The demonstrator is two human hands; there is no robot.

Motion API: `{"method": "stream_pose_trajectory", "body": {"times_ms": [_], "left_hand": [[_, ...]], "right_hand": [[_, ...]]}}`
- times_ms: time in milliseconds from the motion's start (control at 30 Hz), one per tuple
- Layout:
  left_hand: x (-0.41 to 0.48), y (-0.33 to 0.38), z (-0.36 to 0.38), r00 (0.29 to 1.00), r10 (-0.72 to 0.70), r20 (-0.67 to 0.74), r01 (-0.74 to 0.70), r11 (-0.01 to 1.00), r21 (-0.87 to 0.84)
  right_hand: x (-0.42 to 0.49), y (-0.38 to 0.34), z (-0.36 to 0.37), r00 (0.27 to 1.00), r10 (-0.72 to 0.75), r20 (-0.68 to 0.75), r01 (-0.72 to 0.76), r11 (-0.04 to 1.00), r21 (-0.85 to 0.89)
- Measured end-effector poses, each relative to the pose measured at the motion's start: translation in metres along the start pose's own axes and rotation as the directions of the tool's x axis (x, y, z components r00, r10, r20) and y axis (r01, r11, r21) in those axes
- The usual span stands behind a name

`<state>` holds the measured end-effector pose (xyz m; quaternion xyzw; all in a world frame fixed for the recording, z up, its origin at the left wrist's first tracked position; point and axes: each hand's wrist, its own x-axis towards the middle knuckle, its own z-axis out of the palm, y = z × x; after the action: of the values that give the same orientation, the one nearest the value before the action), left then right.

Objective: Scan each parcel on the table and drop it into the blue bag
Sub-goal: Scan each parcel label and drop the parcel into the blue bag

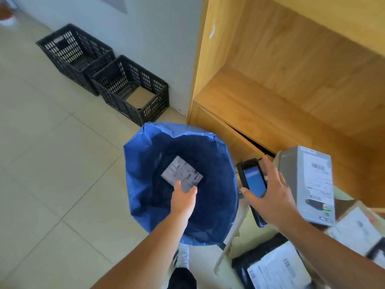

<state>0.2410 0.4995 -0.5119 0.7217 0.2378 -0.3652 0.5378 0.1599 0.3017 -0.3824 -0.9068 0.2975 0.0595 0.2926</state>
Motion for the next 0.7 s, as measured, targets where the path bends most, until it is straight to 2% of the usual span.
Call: {"method": "stream_pose_trajectory", "body": {"times_ms": [300, 533, 700], "left_hand": [[-0.073, 0.033, 0.041, 0.983, 0.170, 0.074, -0.179, 0.974, 0.139], [-0.129, 0.038, 0.140, 0.911, 0.280, 0.305, -0.356, 0.905, 0.233], [-0.144, 0.022, 0.199, 0.870, 0.262, 0.419, -0.408, 0.859, 0.310]], "right_hand": [[-0.044, 0.047, -0.063, 0.996, 0.029, -0.088, -0.016, 0.990, 0.139], [-0.086, 0.144, -0.115, 0.961, 0.196, -0.197, -0.160, 0.969, 0.188], [-0.103, 0.214, -0.122, 0.933, 0.292, -0.210, -0.248, 0.945, 0.212]]}}
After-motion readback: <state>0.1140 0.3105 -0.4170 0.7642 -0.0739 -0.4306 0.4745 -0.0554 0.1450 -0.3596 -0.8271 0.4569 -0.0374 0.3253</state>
